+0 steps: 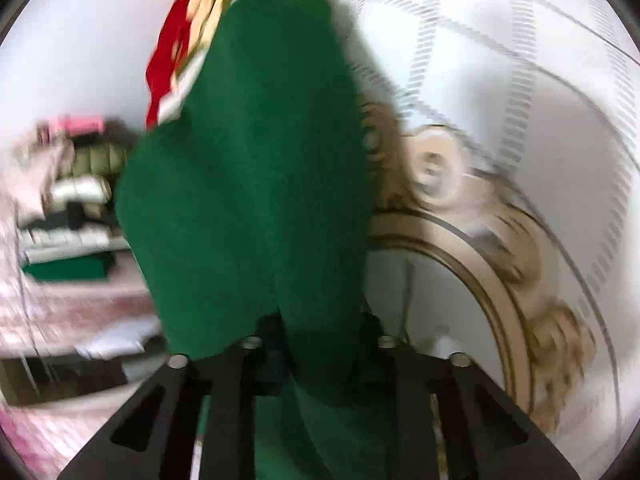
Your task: Fold large clothes
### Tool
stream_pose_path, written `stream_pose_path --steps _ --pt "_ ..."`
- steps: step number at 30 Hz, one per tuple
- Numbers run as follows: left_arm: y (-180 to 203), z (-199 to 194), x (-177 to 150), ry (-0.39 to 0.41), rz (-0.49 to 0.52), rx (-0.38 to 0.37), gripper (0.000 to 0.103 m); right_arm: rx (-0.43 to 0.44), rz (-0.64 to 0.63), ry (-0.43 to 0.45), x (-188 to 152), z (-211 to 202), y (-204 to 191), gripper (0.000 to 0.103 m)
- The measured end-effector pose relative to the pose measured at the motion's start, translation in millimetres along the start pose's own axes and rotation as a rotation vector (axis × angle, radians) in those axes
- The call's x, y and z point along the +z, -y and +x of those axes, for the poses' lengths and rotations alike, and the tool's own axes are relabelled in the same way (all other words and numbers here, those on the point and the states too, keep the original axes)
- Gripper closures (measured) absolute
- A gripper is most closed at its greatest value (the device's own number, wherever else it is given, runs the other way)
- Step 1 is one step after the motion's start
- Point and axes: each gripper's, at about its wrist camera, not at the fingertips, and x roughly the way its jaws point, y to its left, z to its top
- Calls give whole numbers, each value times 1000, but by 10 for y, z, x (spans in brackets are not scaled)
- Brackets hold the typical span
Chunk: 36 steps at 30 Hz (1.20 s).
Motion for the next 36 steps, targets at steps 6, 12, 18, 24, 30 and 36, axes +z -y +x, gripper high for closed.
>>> stream_pose_path --steps 6,12,18,24,30,36 --pt "-153 -287 -99 16 -110 -6 0 -103 226 184 -699 -997 654 85" --pt "-331 -328 -336 7 -185 -48 1 -337 323 143 -1640 -1835 1497 74" --pt "101 -171 -60 3 -139 -224 1 -343 368 -122 -2068 -1785 1946 55" --pt "539 61 433 56 -84 -335 52 -385 204 -171 -2127 -1851 1578 54" --pt "698 -156 688 190 -33 -307 101 -379 178 -153 -2265 -2060 1648 54" --pt "865 -78 1123 229 7 -288 101 -428 54 -83 -2255 -2345 1405 54"
